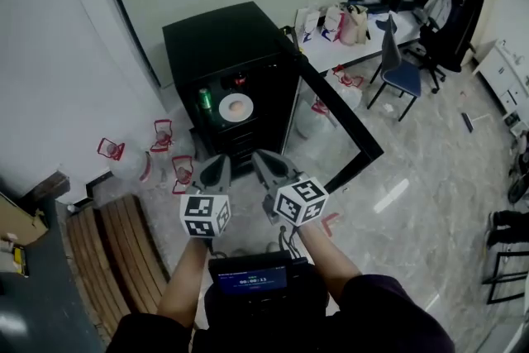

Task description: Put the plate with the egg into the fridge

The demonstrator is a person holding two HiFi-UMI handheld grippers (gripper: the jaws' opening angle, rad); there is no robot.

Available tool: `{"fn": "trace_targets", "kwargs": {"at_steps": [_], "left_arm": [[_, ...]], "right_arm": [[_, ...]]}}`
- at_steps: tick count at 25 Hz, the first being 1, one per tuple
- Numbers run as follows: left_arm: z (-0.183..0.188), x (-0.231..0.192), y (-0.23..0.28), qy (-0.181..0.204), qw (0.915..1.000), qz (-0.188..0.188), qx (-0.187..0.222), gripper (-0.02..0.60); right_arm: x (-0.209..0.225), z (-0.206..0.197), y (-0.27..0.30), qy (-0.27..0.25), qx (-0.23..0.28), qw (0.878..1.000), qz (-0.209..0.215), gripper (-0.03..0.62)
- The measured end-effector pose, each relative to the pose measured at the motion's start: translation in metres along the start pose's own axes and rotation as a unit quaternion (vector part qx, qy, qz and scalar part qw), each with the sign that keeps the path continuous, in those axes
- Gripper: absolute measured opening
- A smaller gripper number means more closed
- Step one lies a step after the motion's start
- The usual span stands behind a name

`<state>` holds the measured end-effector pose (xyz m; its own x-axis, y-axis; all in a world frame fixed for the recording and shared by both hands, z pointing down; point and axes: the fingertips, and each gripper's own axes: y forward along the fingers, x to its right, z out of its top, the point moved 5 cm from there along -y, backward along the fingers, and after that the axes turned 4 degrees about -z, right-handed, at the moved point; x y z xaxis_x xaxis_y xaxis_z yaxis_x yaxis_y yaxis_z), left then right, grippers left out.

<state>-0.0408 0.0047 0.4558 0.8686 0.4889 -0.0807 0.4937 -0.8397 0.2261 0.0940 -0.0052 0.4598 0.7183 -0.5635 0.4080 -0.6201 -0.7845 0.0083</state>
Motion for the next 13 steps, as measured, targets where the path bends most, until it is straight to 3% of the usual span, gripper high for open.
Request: {"fn": "trace_targets", "kwargs": {"at_steps": [13], "left_arm": [[0.007, 0.020, -0.008, 0.010, 0.9998, -0.006, 0.015, 0.011]], "right_arm": [[-0.005, 0.002, -0.014, -0.009, -0.004, 1.000, 0.005, 0.009]]}}
